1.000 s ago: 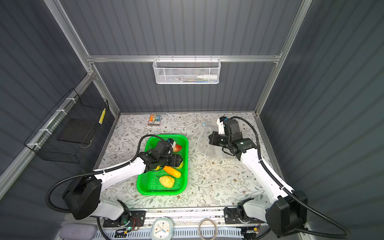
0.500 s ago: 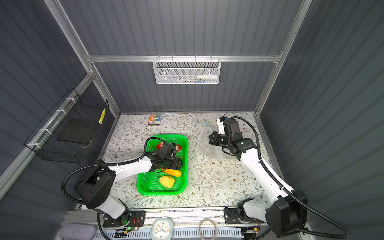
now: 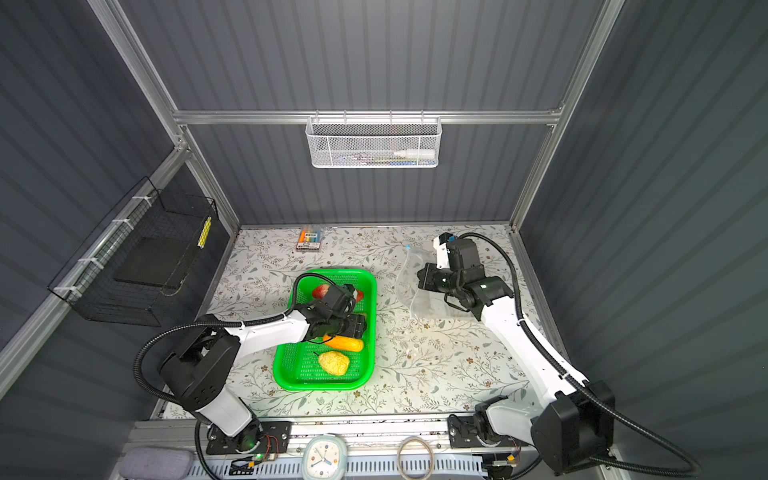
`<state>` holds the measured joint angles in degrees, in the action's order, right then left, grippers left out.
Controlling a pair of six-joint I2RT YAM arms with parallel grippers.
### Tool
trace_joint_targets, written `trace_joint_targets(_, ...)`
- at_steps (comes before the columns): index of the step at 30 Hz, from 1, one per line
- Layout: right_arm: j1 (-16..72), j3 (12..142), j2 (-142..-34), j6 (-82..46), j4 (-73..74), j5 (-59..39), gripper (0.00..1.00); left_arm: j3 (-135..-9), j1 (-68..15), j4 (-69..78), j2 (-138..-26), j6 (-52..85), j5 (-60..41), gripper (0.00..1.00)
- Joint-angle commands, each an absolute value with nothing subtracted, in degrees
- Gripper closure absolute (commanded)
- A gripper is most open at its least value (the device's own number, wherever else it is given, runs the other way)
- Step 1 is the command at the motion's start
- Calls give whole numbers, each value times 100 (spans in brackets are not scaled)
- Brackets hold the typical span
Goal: Place the food in the zip-top bag and seal the zipper
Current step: 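Lower the left gripper and close it on the yellow-green pear, then carry the pear with the left gripper into the bag opening and release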
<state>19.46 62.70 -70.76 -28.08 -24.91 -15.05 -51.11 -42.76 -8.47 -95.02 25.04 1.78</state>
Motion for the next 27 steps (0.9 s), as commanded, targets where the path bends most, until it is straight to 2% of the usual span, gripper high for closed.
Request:
trace_joint_targets(1,1962,6345,-7031,-2741,-2533,-1512,100,-5188,-4293,-692,-9537,2356,289,33)
trace_joint_targets(4,1958,6320,-6989,-2762,-2549,-1511,100,-5189,-4298,-657,-9512,2355,290,45)
trace_joint_targets(8,1960,6243,-6880,-2810,-2519,-1525,100,-5188,-4296,-718,-9371,2377,284,52)
trace_joint_targets(18,1986,6158,-6911,-2934,-2407,-1796,100,-5447,-4293,-1299,-8108,2470,212,51)
trace_joint_targets(27,2082,6169,-7109,-3003,-2253,-1865,100,-5886,-4356,-349,-7822,2761,-1411,51)
